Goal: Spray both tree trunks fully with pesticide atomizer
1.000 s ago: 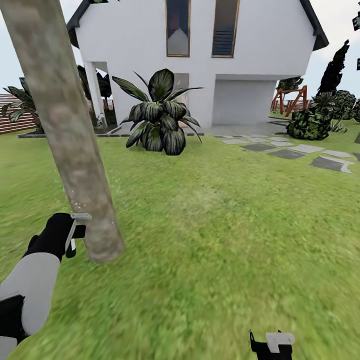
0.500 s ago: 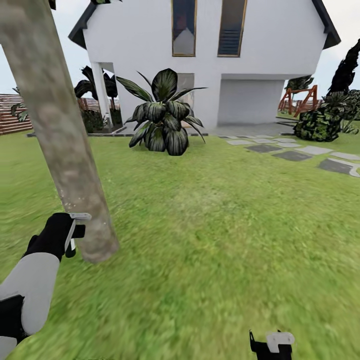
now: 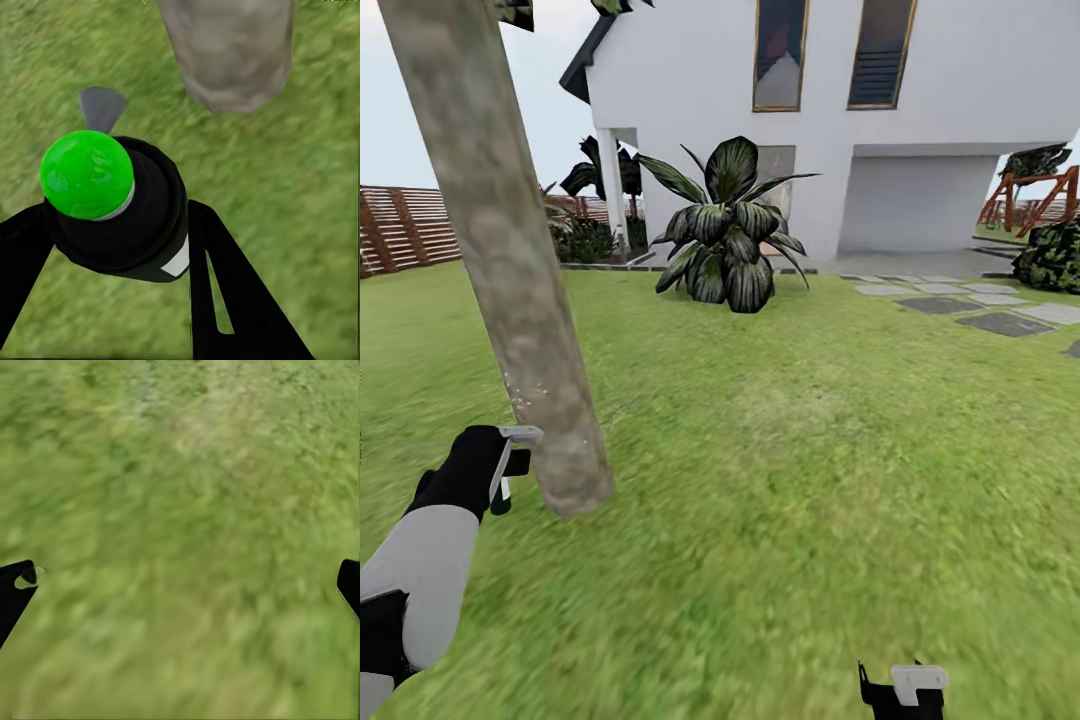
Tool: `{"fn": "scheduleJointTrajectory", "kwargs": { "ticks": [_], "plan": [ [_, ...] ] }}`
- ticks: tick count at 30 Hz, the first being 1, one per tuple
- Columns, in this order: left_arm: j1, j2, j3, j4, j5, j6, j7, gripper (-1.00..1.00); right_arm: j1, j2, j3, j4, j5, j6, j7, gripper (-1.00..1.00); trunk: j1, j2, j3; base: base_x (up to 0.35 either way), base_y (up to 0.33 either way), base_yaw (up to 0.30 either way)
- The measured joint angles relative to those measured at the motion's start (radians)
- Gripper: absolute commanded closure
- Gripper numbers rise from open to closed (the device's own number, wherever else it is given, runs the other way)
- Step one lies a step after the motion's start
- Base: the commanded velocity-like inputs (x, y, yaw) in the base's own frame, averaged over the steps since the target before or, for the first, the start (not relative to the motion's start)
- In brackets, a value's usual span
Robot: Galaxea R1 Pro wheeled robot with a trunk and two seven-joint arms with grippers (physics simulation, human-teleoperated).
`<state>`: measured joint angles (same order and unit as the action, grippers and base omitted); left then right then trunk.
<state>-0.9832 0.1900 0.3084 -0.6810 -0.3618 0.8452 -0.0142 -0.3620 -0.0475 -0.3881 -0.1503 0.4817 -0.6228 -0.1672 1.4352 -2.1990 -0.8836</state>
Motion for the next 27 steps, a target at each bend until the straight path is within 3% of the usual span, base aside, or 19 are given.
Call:
{"fn": "scheduleJointTrajectory", "kwargs": {
  "ticks": [10,14,16,18,23,27],
  "plan": [
    [0.001,-0.025,-0.004,0.015,0.000,0.000,-0.004,1.00,0.000,0.000,0.000,0.000,0.000,0.000,0.000,-1.00,0.000,0.000,0.000,0.132,-0.269,0.004],
    [0.058,0.032,0.048,0.016,-0.010,-0.005,-0.010,1.00,0.000,0.000,0.000,0.000,0.000,0.000,0.000,-1.00,0.000,0.000,0.000,0.145,-0.269,0.000],
    [0.065,0.046,0.056,0.017,-0.001,-0.019,-0.012,1.00,0.000,0.000,0.000,0.000,0.000,0.000,0.000,-1.00,0.000,0.000,0.000,0.149,-0.269,0.008],
    [0.068,0.042,0.057,0.017,0.005,-0.035,-0.011,1.00,0.000,0.000,0.000,0.000,0.000,0.000,0.000,-1.00,0.000,0.000,0.000,0.153,-0.268,0.102],
    [0.069,0.003,0.060,0.021,0.007,-0.044,-0.010,1.00,0.000,0.000,0.000,0.000,0.000,0.000,0.000,-1.00,0.000,0.000,0.000,0.144,-0.211,0.244],
    [0.100,0.013,0.077,0.020,-0.002,-0.050,-0.013,1.00,0.000,0.000,0.000,0.000,0.000,0.000,0.000,-1.00,0.000,0.000,0.000,0.021,-0.022,0.275]
  ]
}}
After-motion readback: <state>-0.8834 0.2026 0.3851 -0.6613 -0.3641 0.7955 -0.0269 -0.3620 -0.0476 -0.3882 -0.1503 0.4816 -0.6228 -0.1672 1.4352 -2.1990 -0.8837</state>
